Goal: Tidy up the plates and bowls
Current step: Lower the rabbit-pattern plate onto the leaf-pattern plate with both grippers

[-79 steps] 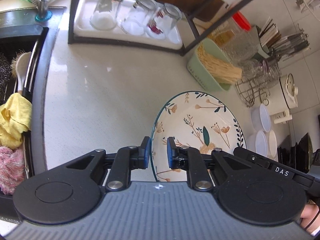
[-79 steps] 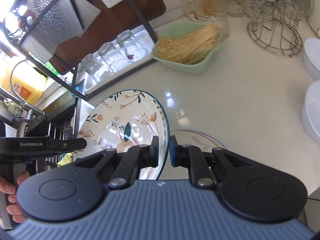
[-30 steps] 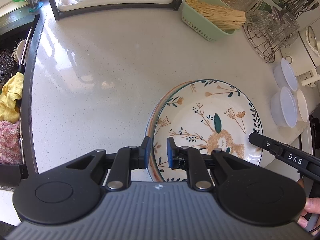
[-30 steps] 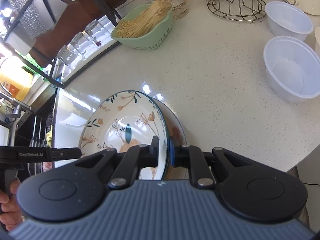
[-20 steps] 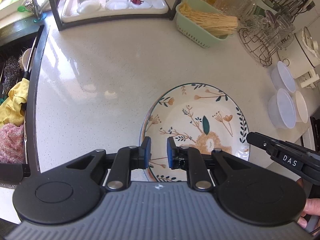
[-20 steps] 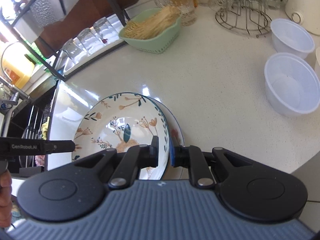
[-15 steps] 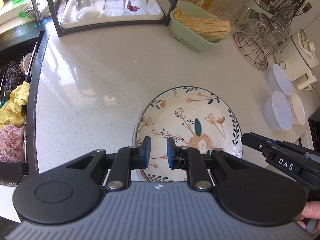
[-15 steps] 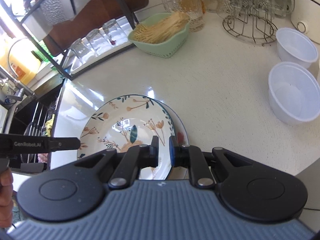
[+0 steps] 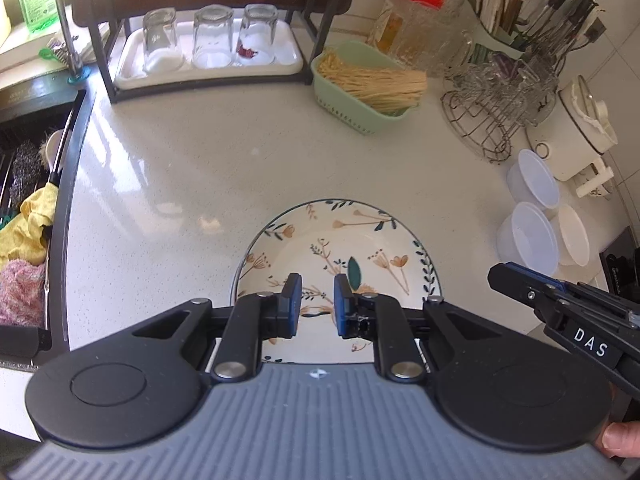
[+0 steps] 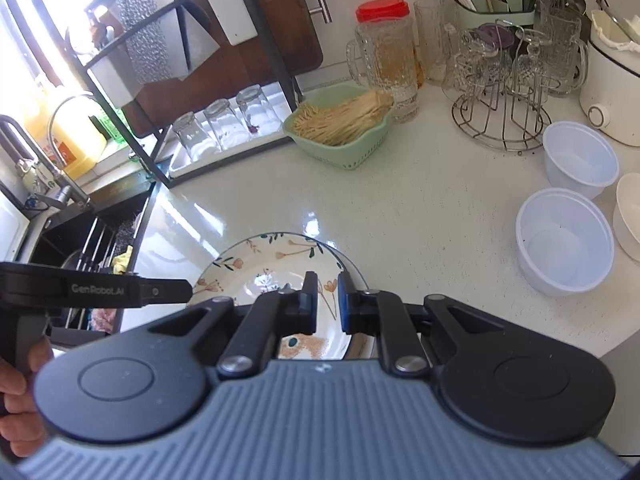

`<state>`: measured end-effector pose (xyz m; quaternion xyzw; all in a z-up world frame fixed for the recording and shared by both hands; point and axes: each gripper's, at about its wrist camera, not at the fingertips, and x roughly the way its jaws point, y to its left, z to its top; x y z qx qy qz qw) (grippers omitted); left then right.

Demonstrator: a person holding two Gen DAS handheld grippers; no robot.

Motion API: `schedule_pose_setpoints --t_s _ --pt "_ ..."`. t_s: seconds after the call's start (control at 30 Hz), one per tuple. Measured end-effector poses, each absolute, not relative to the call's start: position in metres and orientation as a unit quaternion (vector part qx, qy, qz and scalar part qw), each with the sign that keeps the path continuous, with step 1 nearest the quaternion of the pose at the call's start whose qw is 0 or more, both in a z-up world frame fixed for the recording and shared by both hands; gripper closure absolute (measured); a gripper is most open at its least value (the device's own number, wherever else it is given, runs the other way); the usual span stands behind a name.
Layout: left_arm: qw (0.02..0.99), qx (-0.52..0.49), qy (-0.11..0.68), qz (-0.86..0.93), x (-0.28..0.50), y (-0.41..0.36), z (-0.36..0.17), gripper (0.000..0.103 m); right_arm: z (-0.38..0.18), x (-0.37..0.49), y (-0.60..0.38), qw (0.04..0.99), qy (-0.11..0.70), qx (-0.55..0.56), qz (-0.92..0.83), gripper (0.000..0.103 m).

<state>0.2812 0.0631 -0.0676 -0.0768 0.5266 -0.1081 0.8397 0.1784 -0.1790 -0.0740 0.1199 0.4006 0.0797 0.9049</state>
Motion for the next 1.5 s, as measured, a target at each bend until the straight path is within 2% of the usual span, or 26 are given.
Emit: schedule_pose_setpoints --t_s 0.67,0.77,0.87,1.5 --pt "0.86 -0.06 0.478 -0.169 0.262 0.098 -0.027 0.085 -0.047 0.153 -0.15 0.917 0.38 0.118 0.029 0.089" --pt "0.861 -0.062 0.476 -0.171 0.267 0.107 -0.026 0.075 -0.046 0.154 -0.144 0.917 0.381 0.117 0.017 0.088" --pt "0.861 -0.053 0.474 -0.178 0.269 0.109 -0.028 0.074 -0.048 0.148 -0.138 0.916 0.384 0.114 0.005 0.088" --pt "0.851 -0.019 0.467 -0.238 0.282 0.05 -0.033 0.074 -0.045 0.148 -0.175 0.923 0.368 0.103 -0.041 0.088"
